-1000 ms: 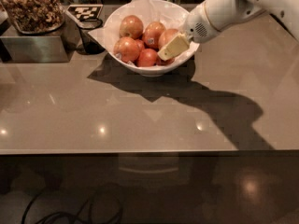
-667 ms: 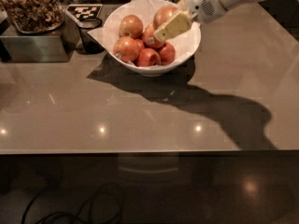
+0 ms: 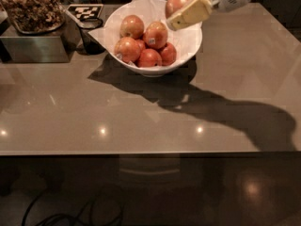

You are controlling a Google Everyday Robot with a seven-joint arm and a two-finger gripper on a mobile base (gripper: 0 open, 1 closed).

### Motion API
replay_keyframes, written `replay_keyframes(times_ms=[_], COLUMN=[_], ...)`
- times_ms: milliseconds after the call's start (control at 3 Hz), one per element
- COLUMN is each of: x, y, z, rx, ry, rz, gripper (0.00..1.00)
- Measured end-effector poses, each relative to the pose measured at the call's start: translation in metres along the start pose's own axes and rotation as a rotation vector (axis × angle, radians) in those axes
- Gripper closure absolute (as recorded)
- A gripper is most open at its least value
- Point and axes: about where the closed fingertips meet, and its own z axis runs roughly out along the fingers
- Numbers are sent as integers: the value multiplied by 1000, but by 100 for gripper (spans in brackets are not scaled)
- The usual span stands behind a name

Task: Pick apple from white bowl

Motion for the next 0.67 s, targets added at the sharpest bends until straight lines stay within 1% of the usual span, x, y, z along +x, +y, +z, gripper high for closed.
replay_keyframes(times_ms=[333, 667], x=[32, 71], y=[15, 32], z=[-21, -35], rx=[-5, -12], ry=[28, 73], rz=[67, 139], gripper=[100, 100])
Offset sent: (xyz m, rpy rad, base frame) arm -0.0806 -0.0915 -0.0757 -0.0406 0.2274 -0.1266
